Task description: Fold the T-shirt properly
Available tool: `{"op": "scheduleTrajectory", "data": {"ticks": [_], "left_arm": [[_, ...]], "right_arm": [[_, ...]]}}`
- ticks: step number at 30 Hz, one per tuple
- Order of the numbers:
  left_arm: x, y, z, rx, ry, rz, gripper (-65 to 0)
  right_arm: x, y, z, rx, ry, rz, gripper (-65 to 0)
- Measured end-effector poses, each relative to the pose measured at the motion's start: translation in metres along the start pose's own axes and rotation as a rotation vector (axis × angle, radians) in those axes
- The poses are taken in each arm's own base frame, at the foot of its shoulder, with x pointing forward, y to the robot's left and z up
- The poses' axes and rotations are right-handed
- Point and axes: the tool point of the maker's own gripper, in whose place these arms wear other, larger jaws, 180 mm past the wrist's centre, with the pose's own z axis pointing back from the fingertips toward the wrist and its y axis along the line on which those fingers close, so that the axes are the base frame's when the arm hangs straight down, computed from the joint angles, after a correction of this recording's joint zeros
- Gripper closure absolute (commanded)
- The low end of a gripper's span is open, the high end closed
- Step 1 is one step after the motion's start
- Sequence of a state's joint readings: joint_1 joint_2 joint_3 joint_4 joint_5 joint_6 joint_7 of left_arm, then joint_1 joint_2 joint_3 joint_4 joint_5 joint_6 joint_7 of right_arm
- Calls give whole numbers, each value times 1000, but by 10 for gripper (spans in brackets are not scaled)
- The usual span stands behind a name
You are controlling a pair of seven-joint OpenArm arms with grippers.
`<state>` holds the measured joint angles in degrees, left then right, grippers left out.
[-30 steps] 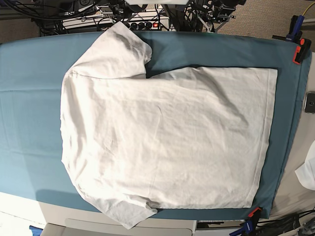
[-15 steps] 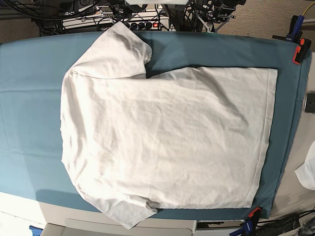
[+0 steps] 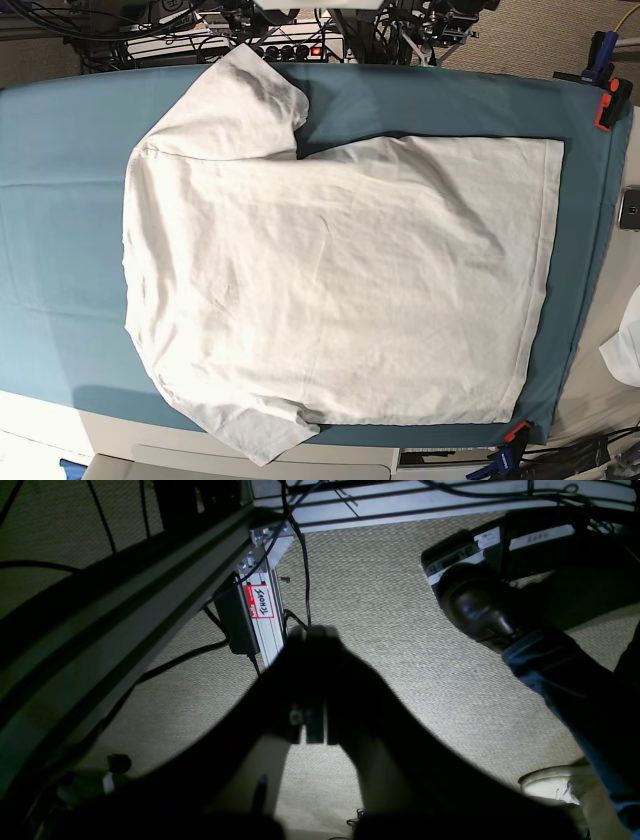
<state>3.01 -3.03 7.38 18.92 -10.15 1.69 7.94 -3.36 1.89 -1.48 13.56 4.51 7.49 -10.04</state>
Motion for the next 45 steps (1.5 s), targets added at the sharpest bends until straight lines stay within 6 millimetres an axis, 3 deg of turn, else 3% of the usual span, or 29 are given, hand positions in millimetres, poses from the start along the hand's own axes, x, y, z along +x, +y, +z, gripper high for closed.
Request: {"op": "scheduleTrajectory", "data": {"ticks": [36,45], "left_arm": [[0,0,0,0,-1,0,0],[9,-1,1,-3,-23,-1,0]], "right_arm": [[0,0,0,0,0,0,-2],[0,0,0,0,0,0,-2]]}}
